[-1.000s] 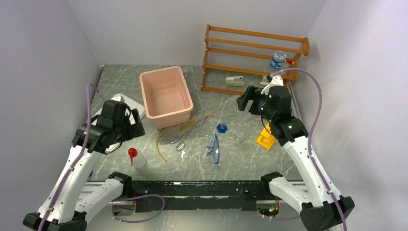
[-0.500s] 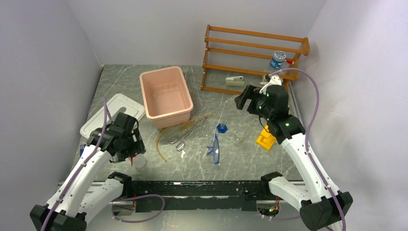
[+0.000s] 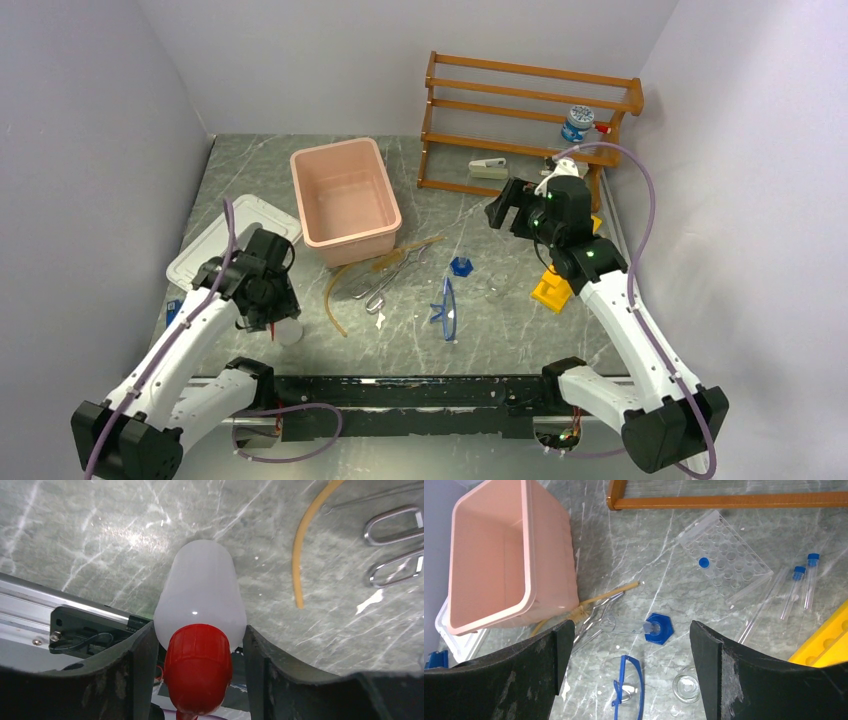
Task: Organize the chemistry lab equipment
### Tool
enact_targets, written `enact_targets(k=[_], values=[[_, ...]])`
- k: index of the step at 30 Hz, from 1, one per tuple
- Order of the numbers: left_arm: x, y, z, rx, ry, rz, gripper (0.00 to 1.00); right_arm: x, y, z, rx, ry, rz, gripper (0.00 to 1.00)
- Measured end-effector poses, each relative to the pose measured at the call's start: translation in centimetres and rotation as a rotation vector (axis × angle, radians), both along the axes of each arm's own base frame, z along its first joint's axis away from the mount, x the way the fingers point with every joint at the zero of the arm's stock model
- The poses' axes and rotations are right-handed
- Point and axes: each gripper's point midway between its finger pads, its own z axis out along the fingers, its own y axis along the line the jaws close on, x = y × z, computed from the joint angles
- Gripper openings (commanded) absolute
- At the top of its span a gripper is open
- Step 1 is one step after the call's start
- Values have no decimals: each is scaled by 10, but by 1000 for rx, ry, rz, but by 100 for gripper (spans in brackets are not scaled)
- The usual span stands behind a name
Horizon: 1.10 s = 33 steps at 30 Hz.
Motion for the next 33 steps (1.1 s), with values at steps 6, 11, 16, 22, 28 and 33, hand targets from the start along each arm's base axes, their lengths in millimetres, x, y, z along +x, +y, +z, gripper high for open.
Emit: enact_targets(k=[6,11,16,22,28,33], values=[[34,-1,56,11,-148,-3,43,4,1,-1,-5,0,3,88],[75,-5,136,9,-335,-22,39,11,3,0,-11,2,5,88],[121,-23,202,-31,-487,-76,38,16,4,5,-12,-2,4,88],[194,-55,199,-47,-493,-152,38,22,4,7,-20,-8,-4,88],[269,-83,134,18,-367,-228,38,28,4,-5,-34,23,-11,88],[313,-96,87,100,-300,-235,38,33,6,-17,-41,56,-11,88]])
